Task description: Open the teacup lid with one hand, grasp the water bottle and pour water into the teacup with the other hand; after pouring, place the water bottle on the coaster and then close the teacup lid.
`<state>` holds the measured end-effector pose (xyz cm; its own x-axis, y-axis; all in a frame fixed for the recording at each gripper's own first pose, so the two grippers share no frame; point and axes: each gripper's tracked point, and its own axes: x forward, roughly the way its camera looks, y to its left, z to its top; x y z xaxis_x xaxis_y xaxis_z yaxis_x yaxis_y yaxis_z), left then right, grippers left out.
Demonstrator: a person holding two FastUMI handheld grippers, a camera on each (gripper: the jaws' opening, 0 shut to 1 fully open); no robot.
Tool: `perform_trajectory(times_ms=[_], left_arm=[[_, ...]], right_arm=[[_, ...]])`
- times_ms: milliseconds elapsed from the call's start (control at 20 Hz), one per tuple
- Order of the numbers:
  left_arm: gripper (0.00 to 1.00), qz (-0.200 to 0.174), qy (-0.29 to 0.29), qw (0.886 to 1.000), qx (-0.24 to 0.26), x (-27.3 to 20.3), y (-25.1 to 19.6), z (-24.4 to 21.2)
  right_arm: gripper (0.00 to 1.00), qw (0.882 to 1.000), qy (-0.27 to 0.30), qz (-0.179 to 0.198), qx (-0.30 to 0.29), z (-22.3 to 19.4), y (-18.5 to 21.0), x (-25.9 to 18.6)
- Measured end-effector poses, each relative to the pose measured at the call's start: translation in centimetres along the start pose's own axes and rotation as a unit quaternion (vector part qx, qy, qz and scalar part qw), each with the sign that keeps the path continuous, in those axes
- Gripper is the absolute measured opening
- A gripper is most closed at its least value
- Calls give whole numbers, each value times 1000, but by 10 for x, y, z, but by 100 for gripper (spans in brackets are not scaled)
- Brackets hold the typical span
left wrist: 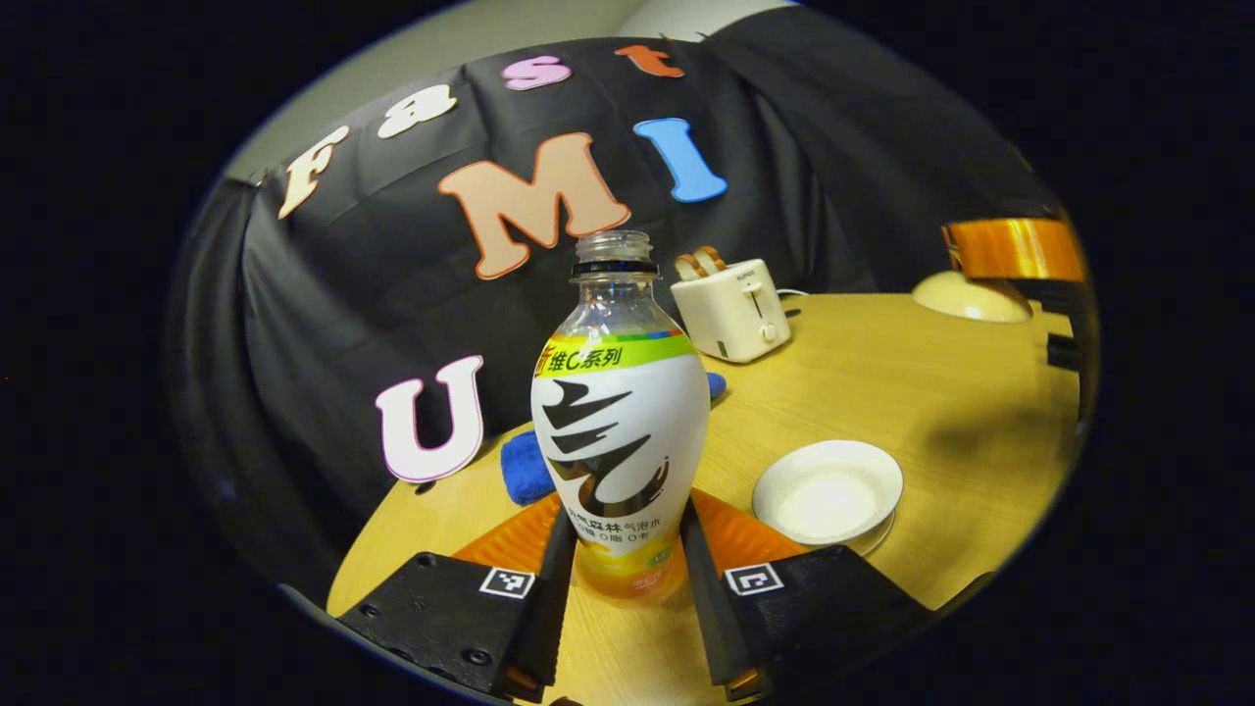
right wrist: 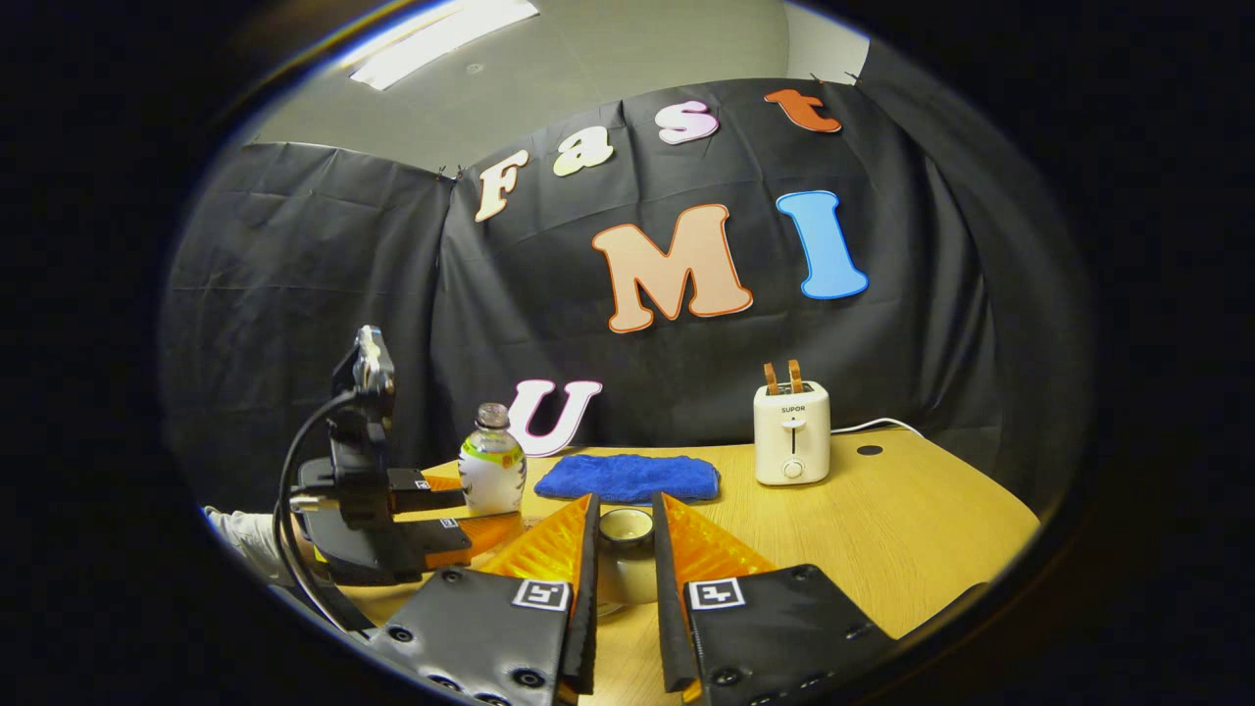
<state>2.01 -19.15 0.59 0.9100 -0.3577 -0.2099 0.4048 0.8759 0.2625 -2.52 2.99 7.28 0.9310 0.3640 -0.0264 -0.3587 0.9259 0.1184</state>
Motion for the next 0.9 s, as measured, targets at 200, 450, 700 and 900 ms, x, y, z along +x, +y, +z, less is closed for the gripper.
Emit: perform_trajectory(times_ms=[200,450,700,900], left_arm=[[55,12,-26,996,-79,7,15,7],[55,31,-40,992,-115,24,31,11],[55,47,-39,988,-142,44,37,1],[55,69,-36,983,-166,58,52,-10]], right_arm=[[29,1000,4,-1,-1,-4,0,1],[29,1000,10,1,-6,-7,2,3],[31,1000,9,1,-8,-7,1,2],[31,1000,5,-5,-7,-3,-4,0]])
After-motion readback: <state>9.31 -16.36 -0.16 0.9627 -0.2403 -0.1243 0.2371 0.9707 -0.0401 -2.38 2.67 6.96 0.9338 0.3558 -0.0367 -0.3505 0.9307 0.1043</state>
